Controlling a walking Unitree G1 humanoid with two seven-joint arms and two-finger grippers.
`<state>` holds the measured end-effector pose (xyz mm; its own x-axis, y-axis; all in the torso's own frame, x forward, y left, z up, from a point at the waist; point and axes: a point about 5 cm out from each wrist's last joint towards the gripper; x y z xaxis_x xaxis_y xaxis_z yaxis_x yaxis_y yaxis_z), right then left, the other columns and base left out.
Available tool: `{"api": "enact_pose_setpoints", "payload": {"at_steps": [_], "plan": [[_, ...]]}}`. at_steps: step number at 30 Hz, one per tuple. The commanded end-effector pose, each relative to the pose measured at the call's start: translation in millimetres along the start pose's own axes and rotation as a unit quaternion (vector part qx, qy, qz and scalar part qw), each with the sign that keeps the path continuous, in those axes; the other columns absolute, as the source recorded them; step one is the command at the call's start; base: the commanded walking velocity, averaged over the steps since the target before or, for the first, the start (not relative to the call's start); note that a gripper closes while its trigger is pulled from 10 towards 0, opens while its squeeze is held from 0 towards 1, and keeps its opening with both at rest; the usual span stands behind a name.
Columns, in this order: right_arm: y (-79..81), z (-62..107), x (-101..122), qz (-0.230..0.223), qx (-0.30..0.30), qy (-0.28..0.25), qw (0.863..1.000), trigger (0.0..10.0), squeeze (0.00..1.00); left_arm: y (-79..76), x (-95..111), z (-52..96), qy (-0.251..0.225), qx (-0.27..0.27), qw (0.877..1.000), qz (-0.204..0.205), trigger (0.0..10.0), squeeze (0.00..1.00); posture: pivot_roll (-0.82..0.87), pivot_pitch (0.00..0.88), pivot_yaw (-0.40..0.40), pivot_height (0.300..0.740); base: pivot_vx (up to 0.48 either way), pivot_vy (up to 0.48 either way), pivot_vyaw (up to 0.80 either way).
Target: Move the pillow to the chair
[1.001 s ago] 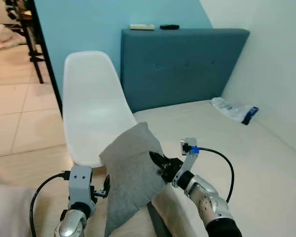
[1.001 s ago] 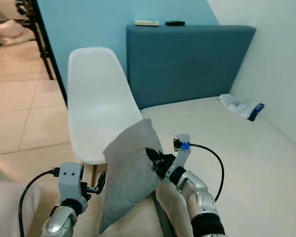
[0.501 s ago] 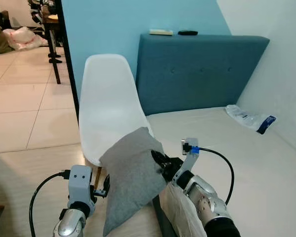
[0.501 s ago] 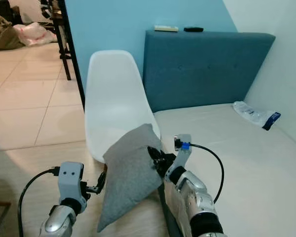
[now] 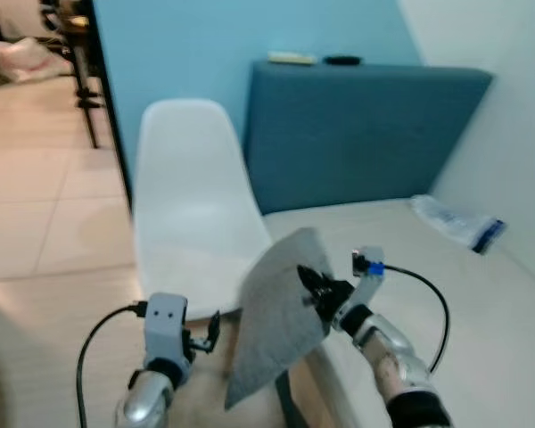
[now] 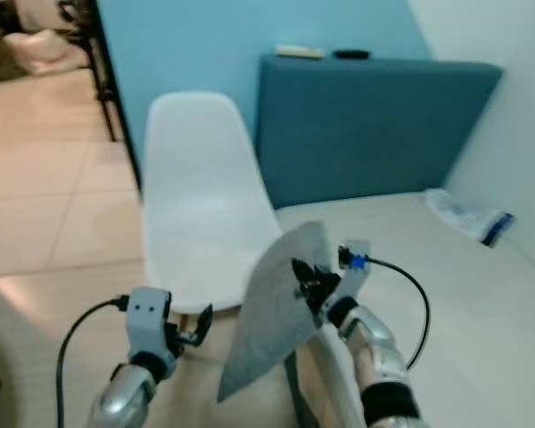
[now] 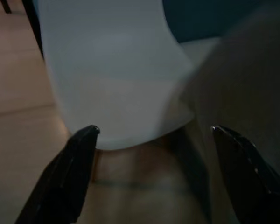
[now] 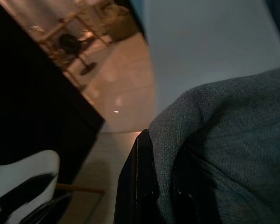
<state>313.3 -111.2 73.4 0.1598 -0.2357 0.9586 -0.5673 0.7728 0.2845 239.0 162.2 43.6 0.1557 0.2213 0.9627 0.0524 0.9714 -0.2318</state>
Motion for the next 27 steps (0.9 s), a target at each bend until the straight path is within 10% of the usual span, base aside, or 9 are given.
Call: {"api": "enact_pose_setpoints", "payload": {"at_steps": [1,27], "plan": [[-11.2,6.6,17.3,0.024,-0.006,-0.037,0.999,10.0,0.0,-14.7,-2.8,-2.2,0.003,-0.023,1.0,0.004,10.0,0.0,0.13,0.006,-0.109,0.74,0.322,0.0,0.73],[-26.2,4.1,13.1,0.021,-0.079,-0.008,0.997,10.0,0.0,-19.5,-3.2,-4.1,0.006,-0.036,0.999,0.002,10.0,0.0,0.13,0.007,-0.107,0.74,0.319,0.0,0.11]]}}
Point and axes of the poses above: a point about 5 cm out from each wrist's last joint towards the gripper, its own z axis pointing back from the gripper into the wrist, its own x axis along the axis of the wrist's last joint, y = z × x, and after that the axes turned 12 degrees about z, right-handed
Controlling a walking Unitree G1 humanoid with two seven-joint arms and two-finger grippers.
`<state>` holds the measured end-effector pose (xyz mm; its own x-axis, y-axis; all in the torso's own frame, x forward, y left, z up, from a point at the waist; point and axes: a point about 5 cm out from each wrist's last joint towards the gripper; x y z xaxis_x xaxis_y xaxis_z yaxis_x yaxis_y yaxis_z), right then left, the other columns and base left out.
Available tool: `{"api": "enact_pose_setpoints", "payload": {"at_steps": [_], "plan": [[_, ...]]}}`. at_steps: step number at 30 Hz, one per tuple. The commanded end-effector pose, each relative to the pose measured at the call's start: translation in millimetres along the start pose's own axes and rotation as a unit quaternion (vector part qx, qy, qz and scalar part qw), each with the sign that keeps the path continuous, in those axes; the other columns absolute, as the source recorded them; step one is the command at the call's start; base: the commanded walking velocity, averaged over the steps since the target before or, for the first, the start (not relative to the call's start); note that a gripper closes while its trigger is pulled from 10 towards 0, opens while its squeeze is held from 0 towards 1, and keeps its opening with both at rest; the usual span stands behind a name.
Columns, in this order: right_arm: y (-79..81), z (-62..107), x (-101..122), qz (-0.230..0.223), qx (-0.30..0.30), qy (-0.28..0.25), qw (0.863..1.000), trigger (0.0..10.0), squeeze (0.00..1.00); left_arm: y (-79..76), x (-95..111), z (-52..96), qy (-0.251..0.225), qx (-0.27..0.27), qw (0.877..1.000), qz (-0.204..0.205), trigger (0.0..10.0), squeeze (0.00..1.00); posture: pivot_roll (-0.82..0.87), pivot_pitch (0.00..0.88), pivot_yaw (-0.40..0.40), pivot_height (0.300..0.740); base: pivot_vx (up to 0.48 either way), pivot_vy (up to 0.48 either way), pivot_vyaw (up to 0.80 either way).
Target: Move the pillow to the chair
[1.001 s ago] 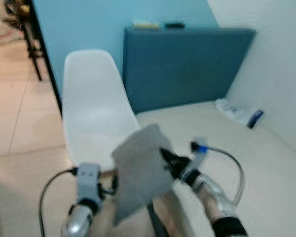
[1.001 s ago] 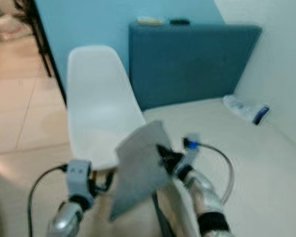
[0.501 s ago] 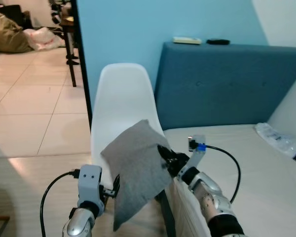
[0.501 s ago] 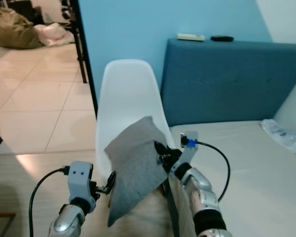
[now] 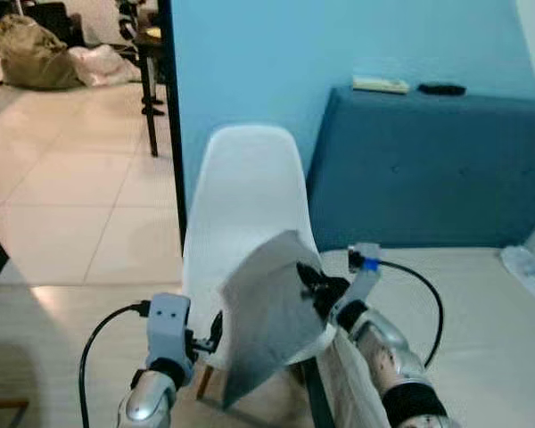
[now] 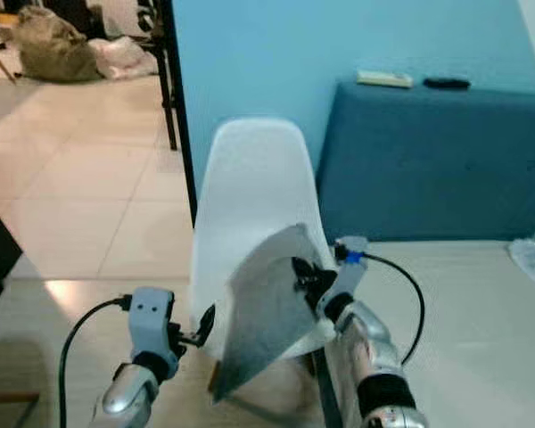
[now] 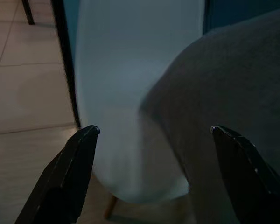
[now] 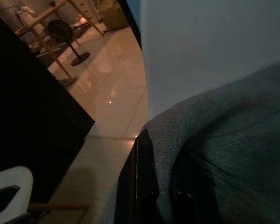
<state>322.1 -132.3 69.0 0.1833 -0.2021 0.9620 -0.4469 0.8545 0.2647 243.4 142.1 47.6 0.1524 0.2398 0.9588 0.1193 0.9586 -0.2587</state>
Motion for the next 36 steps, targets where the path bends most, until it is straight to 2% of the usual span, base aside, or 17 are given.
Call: {"api": "enact_pose_setpoints", "payload": {"at_steps": [1,10,15,20,21,22,24,33,36], "plan": [[-3.6,-1.4,10.9,0.011,-0.006,-0.028,1.0,10.0,0.0,0.7,-3.3,1.4,0.009,-0.001,1.0,-0.007,10.0,0.0,0.13,0.007,-0.107,0.74,0.319,0.0,0.0],[-2.4,-1.2,10.1,0.005,-0.002,-0.032,0.999,10.0,0.0,0.1,-4.2,2.0,0.012,0.001,1.0,-0.006,10.0,0.0,0.14,0.009,-0.107,0.74,0.312,0.0,0.0],[-2.5,0.2,7.2,0.003,-0.002,-0.032,0.999,10.0,0.0,-0.3,-5.9,3.2,0.014,0.002,1.0,-0.005,10.0,0.0,0.13,0.011,-0.105,0.74,0.0,0.0,0.0],[-4.4,2.8,-3.7,0.007,-0.005,-0.002,1.0,10.0,0.0,0.4,-7.1,3.6,0.017,0.005,1.0,-0.003,10.0,0.0,0.13,0.014,-0.102,0.74,0.0,0.0,0.0],[-4.4,3.8,-10.1,0.012,-0.005,0.019,1.0,10.0,0.0,0.7,-7.1,3.7,0.017,0.006,1.0,-0.004,10.0,0.0,0.13,0.016,-0.101,0.74,0.0,0.0,0.0],[-1.9,4.5,-17.1,0.01,0.008,0.037,0.999,10.0,0.0,1.2,-6.5,3.5,0.016,0.007,1.0,-0.004,10.0,0.0,0.13,0.018,-0.1,0.74,0.0,0.0,0.0],[1.4,3.4,-18.6,0.01,0.022,0.039,0.999,10.0,0.0,1.0,-6.2,3.0,0.016,0.008,1.0,-0.003,10.0,0.0,0.13,0.019,-0.098,0.74,0.0,0.0,0.0],[7.5,-10.5,-6.4,-0.006,0.044,0.032,0.998,10.0,0.0,-0.4,-4.6,1.5,0.013,0.008,1.0,-0.001,10.0,0.0,0.14,0.025,-0.101,0.74,0.0,0.0,0.0],[8.6,-14.5,0.6,-0.008,0.061,0.026,0.998,10.0,0.0,-0.4,-4.0,0.7,0.011,0.011,1.0,-0.001,10.0,0.0,0.14,0.025,-0.104,0.725,0.0,0.0,0.0]]}}
Point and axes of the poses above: a point about 5 cm out from each wrist's last joint towards the gripper, its own z axis pointing back from the gripper into the wrist, its own x axis along the axis of the wrist's last joint, y = z × x, and after that the axes turned 12 degrees about z, right-handed
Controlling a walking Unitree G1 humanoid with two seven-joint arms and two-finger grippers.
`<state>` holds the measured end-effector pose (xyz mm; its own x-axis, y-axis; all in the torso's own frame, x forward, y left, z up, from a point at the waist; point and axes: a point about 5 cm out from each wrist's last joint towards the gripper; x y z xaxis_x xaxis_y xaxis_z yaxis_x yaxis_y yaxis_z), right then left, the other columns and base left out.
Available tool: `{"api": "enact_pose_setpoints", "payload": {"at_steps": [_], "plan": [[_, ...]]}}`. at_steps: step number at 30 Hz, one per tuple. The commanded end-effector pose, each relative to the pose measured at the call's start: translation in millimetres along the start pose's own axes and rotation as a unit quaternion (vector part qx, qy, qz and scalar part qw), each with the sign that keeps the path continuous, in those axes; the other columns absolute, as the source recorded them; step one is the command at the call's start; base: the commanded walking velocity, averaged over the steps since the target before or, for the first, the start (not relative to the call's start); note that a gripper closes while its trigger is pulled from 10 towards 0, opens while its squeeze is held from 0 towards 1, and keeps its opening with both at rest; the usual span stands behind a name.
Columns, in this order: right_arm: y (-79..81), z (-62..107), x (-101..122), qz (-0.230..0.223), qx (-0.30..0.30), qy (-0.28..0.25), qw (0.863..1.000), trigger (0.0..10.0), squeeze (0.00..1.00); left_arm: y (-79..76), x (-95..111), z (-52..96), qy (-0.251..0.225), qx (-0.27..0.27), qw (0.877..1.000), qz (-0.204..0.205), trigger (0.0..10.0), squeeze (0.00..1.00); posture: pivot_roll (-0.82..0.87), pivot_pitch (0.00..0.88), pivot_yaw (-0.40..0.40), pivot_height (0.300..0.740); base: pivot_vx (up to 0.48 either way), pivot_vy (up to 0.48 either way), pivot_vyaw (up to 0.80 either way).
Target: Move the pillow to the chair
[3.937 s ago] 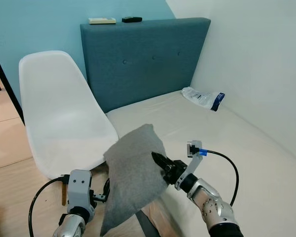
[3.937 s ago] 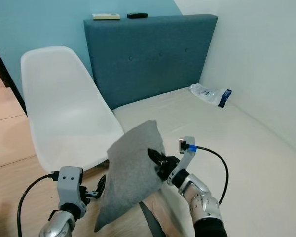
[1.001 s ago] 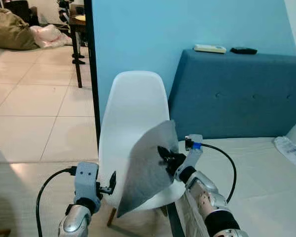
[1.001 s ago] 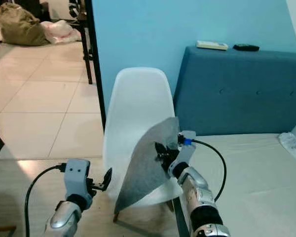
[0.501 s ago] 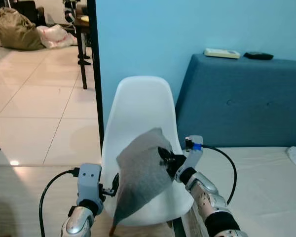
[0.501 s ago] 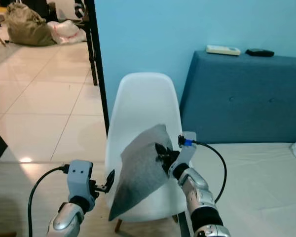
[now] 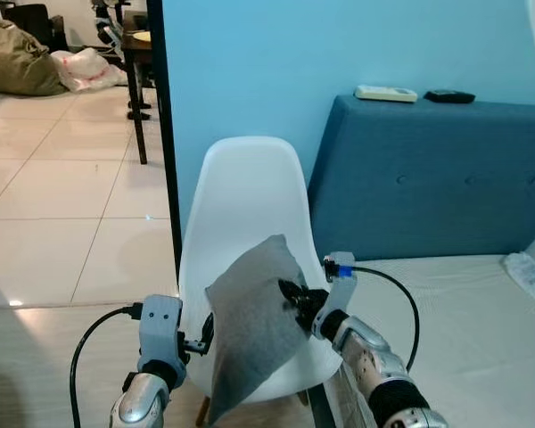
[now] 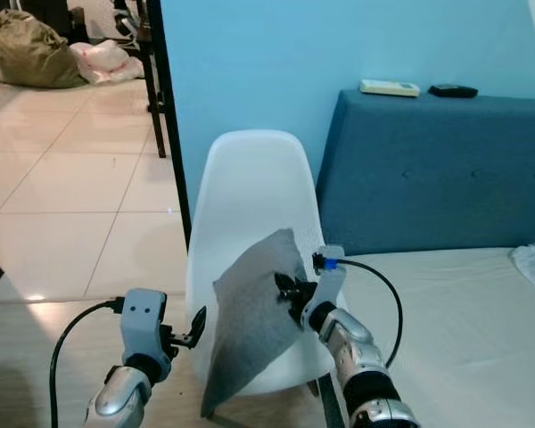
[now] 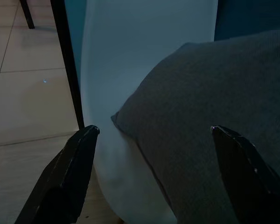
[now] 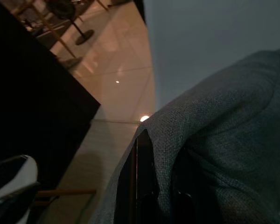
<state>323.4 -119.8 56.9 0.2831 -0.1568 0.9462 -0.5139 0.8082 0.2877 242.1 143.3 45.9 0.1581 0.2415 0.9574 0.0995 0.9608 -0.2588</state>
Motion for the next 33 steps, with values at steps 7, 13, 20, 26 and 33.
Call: {"api": "enact_pose_setpoints", "payload": {"at_steps": [7,13,20,26,33], "plan": [[-1.3,-3.9,13.0,0.0,0.019,-0.022,1.0,10.0,0.0,-3.0,-2.0,-1.1,0.007,0.0,1.0,-0.003,10.0,0.0,0.14,0.028,-0.101,0.69,0.0,0.0,0.0],[-3.3,-1.7,4.5,-0.006,0.004,-0.004,1.0,10.0,0.0,-3.4,-1.8,-0.8,0.008,-0.003,1.0,-0.003,10.0,0.0,0.14,0.03,-0.099,0.665,0.0,0.0,0.0],[-15.7,7.8,-24.4,0.007,-0.068,0.097,0.993,10.0,0.0,-2.6,-1.4,0.3,0.008,-0.004,1.0,-0.004,10.0,0.0,0.14,0.036,-0.097,0.63,0.0,0.0,0.0],[-23.2,18.5,-44.7,0.026,-0.116,0.176,0.977,10.0,0.0,-2.2,-0.9,0.9,0.008,-0.005,1.0,-0.004,10.0,0.0,0.14,0.039,-0.094,0.605,0.0,0.0,0.0],[-33.5,26.8,-50.9,0.01,-0.173,0.204,0.964,10.0,0.0,-2.5,-0.5,0.9,0.01,-0.007,1.0,-0.005,10.0,0.0,0.14,0.048,-0.089,0.58,0.0,0.0,0.0]]}}
Point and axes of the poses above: a point about 5 cm out from each wrist's last joint towards the gripper, its own z axis pointing back from the gripper into the wrist, its own x axis along the axis of the wrist's last joint, y = z × x, and after that the axes turned 12 degrees about z, right-handed
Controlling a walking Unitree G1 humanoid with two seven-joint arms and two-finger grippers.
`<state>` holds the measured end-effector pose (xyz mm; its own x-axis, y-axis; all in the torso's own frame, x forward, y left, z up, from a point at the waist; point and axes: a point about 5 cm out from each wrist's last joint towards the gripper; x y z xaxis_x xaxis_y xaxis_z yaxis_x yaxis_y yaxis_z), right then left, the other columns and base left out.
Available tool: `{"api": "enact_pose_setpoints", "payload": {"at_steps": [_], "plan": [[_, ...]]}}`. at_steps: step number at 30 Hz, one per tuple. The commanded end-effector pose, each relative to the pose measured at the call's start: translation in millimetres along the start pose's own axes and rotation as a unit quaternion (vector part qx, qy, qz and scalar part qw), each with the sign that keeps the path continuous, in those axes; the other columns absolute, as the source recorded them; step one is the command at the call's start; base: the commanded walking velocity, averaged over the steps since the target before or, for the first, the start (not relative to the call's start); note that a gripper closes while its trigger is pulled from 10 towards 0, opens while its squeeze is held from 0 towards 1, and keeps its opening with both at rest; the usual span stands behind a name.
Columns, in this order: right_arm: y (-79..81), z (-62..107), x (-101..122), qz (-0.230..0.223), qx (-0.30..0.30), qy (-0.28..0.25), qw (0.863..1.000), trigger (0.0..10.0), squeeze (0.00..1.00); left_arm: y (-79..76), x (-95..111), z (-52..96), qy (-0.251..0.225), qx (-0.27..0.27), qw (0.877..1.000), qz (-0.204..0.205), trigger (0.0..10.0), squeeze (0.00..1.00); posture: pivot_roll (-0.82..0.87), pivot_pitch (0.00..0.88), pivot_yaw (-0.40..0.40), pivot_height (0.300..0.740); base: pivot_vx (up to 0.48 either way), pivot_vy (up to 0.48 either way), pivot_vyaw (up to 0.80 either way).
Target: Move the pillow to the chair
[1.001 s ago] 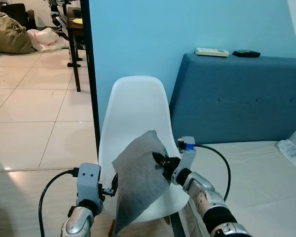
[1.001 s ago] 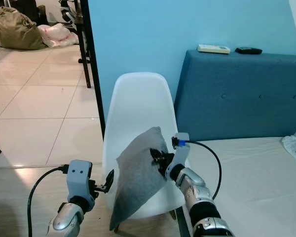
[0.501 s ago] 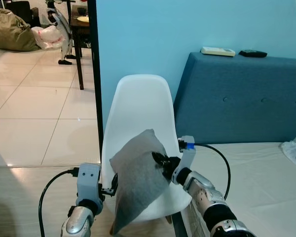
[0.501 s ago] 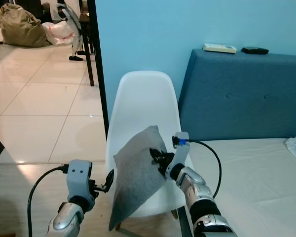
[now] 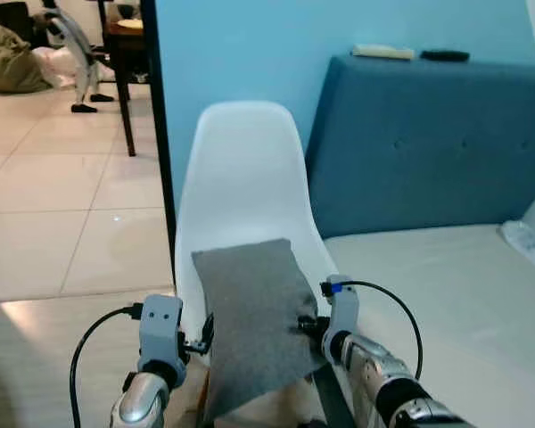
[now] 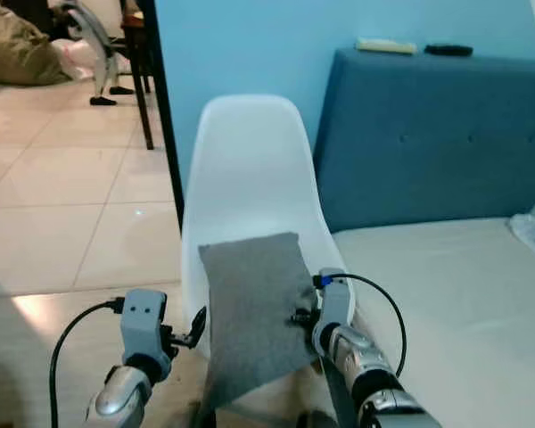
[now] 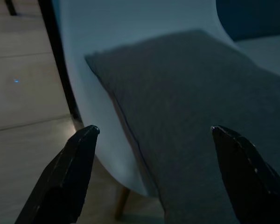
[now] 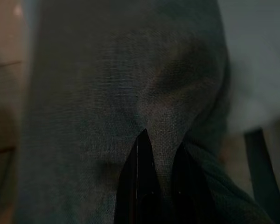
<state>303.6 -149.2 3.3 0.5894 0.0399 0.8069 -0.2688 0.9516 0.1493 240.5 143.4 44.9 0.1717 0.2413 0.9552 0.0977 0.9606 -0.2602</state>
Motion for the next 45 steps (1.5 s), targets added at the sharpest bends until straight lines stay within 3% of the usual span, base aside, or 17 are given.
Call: {"api": "enact_pose_setpoints", "payload": {"at_steps": [1,4,8,16,23,25,29,35,43,44,45], "plan": [[-8.3,1.6,-3.9,0.0,-0.033,0.025,0.999,10.0,0.0,-2.9,0.6,-0.4,0.004,-0.009,1.0,-0.007,10.0,0.0,0.15,0.052,-0.089,0.575,0.0,0.0,0.0],[-10.7,2.3,-8.0,0.001,-0.046,0.038,0.998,10.0,0.0,-3.3,0.4,-0.1,0.005,-0.01,1.0,-0.007,10.0,0.0,0.15,0.053,-0.087,0.565,0.0,0.0,0.0],[-4.2,-0.8,-2.0,-0.016,-0.032,0.016,0.999,10.0,0.0,-3.8,0.5,1.0,0.007,-0.012,1.0,-0.008,10.0,0.0,0.15,0.063,-0.08,0.55,0.0,0.0,0.0],[4.4,-9.7,50.5,-0.025,-0.062,-0.073,0.995,10.0,0.0,-7.1,0.1,8.9,0.014,-0.021,1.0,-0.012,10.0,0.0,0.18,0.092,-0.063,0.505,0.0,0.0,0.0],[7.8,-11.5,70.1,-0.01,-0.083,-0.092,0.992,10.0,0.0,-6.7,0.8,14.3,0.016,-0.021,1.0,-0.014,10.0,0.0,0.2,0.108,-0.063,0.48,0.0,0.0,0.0],[9.8,-11.9,86.9,0.011,-0.108,-0.106,0.988,10.0,0.0,-6.9,1.3,19.3,0.018,-0.019,1.0,-0.012,10.0,0.0,0.22,0.132,-0.063,0.465,0.0,0.0,0.0],[9.4,-11.1,97.0,0.019,-0.123,-0.118,0.985,10.0,0.0,-8.0,0.8,21.6,0.019,-0.019,1.0,-0.01,10.0,0.0,0.22,0.138,-0.062,0.455,0.0,0.0,0.0],[2.6,-4.4,130.8,0.025,-0.161,-0.166,0.973,10.0,0.0,-10.4,0.2,25.6,0.026,-0.02,0.999,-0.007,10.0,0.0,0.21,0.154,-0.057,0.455,0.0,0.0,0.0],[3.8,-3.6,133.8,0.004,-0.137,-0.19,0.972,10.0,0.0,-14.2,2.1,20.5,0.027,-0.027,0.999,-0.006,10.0,0.0,0.2,0.143,-0.061,0.455,0.0,0.0,0.0],[4.3,-3.6,131.3,-0.012,-0.121,-0.202,0.972,10.0,1.0,-14.6,2.9,18.6,0.026,-0.027,0.999,-0.005,10.0,0.0,0.2,0.136,-0.063,0.455,0.0,0.0,0.0],[3.4,-3.3,125.8,-0.031,-0.103,-0.213,0.971,10.0,1.0,-15.0,4.1,15.9,0.023,-0.027,0.999,-0.005,10.0,0.0,0.19,0.128,-0.066,0.455,0.0,0.0,0.0]]}}
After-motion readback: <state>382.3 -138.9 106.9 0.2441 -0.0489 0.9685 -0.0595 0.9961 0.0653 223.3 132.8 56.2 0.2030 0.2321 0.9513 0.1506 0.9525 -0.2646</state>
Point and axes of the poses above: a point about 5 cm out from each wrist's last joint towards the gripper, its own z axis pointing back from the gripper into the wrist, its own x axis along the axis of the wrist's last joint, y = z × x, and after that the axes turned 12 degrees about z, right-handed
